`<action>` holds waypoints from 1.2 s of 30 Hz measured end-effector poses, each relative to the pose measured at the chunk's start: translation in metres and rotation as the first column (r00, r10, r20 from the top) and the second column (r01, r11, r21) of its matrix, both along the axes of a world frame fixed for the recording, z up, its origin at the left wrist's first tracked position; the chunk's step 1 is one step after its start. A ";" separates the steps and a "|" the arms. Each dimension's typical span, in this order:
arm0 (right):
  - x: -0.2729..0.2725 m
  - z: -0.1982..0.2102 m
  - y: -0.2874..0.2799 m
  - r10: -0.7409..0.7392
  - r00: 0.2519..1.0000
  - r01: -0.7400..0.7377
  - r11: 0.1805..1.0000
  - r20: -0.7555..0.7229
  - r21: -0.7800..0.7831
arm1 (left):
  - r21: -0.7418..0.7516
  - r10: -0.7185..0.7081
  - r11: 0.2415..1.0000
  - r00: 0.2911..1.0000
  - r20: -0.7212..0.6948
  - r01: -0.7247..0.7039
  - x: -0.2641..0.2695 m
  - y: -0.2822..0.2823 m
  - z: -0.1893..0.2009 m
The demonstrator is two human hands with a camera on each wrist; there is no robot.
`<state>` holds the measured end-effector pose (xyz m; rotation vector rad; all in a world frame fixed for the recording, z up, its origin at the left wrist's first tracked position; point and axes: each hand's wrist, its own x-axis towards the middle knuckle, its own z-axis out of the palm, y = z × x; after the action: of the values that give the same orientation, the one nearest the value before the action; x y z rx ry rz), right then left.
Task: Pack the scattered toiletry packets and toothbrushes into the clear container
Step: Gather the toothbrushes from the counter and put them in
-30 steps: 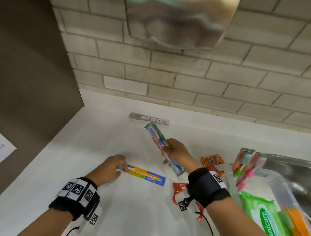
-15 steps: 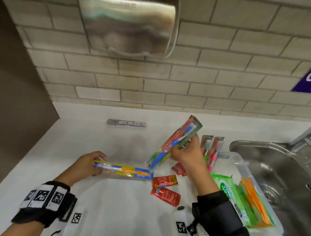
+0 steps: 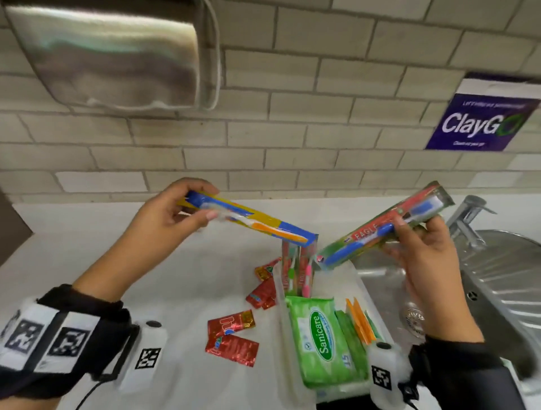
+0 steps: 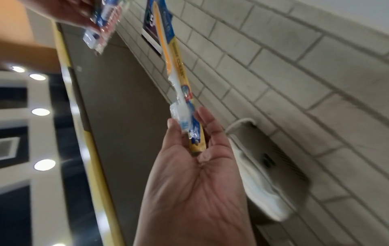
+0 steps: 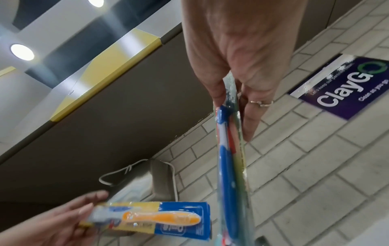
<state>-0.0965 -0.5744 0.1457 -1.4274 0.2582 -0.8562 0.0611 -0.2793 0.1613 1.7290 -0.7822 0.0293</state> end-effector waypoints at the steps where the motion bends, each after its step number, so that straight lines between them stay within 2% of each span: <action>1: -0.003 0.002 -0.010 -0.027 1.000 0.026 0.999 -0.008 -0.034 | 0.023 -0.008 1.000 0.999 0.045 0.007 -0.004 -0.016 0.005; 5: -0.008 0.007 -0.040 -0.057 0.997 0.050 0.990 -0.049 -0.133 | 0.172 -0.088 0.983 0.986 0.144 0.062 -0.011 -0.076 0.013; 9: 0.004 -0.004 -0.062 0.025 0.982 -0.062 0.979 -0.185 -0.196 | 0.368 -0.184 0.921 0.975 0.123 0.127 -0.006 -0.129 -0.004; 12: 0.021 -0.025 -0.070 0.089 0.945 -0.166 0.960 -0.316 -0.224 | 0.503 -0.237 0.853 0.962 0.136 0.139 -0.005 -0.161 -0.025; 14: 0.036 -0.044 -0.070 0.118 0.890 -0.249 0.935 -0.440 -0.254 | 0.603 -0.257 0.791 0.950 0.177 0.102 -0.007 -0.180 -0.040; 17: 0.057 -0.070 -0.071 0.087 0.807 -0.329 0.887 -0.584 -0.324 | 0.729 -0.295 0.684 0.911 0.290 -0.011 -0.008 -0.200 -0.059; 19: 0.068 -0.079 -0.074 0.062 0.793 -0.333 0.878 -0.607 -0.345 | 0.774 -0.321 0.625 0.870 0.374 -0.102 -0.006 -0.207 -0.069; 23: 0.082 -0.078 -0.081 0.044 0.812 -0.321 0.866 -0.582 -0.383 | 0.793 -0.333 0.575 0.828 0.450 -0.199 0.004 -0.212 -0.076; 25: 0.087 -0.080 -0.081 0.021 0.773 -0.370 0.826 -0.634 -0.425 | 0.816 -0.335 0.545 0.842 0.423 -0.193 0.008 -0.213 -0.077; 27: 0.089 -0.091 -0.079 -0.042 0.695 -0.474 0.723 -0.718 -0.502 | 0.841 -0.321 0.527 0.888 0.331 -0.123 0.008 -0.215 -0.079; 29: 0.087 -0.105 -0.079 -0.078 0.676 -0.502 0.680 -0.733 -0.535 | 0.843 -0.295 0.538 0.930 0.220 -0.029 0.007 -0.216 -0.079; 32: 0.086 -0.117 -0.080 -0.056 0.663 -0.483 0.729 -0.746 -0.484 | 0.808 -0.252 0.581 0.965 0.070 0.093 0.005 -0.214 -0.078; 33: 0.087 -0.116 -0.080 -0.043 0.661 -0.483 0.739 -0.750 -0.469 | 0.805 -0.247 0.584 0.968 0.051 0.106 0.004 -0.213 -0.077; 36: 0.087 -0.110 -0.078 -0.019 0.588 -0.541 0.734 -0.809 -0.410 | 0.826 -0.264 0.555 0.962 0.069 0.093 0.006 -0.213 -0.078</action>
<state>-0.0099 -0.6522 0.0355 -2.3828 0.3978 0.0582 0.0675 -0.4923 0.0831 2.5489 -1.2393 -0.3864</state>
